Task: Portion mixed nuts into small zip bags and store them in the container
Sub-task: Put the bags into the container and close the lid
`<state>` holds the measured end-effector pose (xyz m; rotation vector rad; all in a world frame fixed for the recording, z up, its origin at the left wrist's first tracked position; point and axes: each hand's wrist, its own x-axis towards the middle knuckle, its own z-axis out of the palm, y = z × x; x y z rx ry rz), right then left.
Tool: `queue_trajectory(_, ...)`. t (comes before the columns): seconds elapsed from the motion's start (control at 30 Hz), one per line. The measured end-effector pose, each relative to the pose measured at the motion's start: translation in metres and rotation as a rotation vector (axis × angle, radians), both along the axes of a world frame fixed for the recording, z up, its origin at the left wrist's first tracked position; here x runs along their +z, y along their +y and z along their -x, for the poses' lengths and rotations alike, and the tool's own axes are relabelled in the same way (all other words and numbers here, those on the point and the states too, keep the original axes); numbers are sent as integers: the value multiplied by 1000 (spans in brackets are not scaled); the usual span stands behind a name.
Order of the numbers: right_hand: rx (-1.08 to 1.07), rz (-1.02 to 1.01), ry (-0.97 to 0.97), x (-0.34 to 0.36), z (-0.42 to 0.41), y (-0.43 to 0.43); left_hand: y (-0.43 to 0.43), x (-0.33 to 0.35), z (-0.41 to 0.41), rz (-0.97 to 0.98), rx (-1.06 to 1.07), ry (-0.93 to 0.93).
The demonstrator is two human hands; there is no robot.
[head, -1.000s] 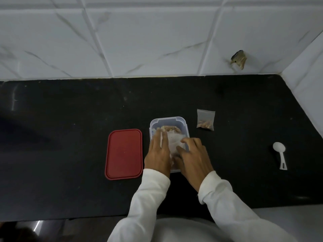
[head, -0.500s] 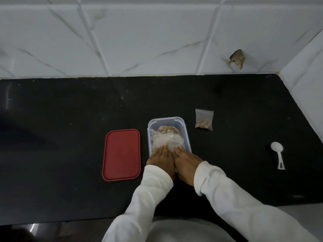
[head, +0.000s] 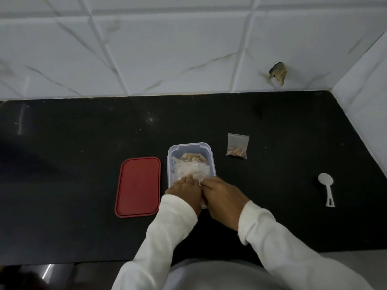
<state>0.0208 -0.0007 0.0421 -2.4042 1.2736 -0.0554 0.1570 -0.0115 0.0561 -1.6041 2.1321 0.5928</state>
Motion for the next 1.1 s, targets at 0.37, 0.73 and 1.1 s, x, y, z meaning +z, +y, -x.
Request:
queue_trajectory(0.37, -392, 183, -330, -10, 94, -24, -18, 23, 97, 449, 220, 455)
queue_trajectory(0.73, -829, -243, -413, -53, 129, -94, -88, -45, 152, 181, 727, 544)
queue_trajectory(1.1, -991, -485, -549, -67, 124, -121, -121, -72, 156, 52, 1091, 720)
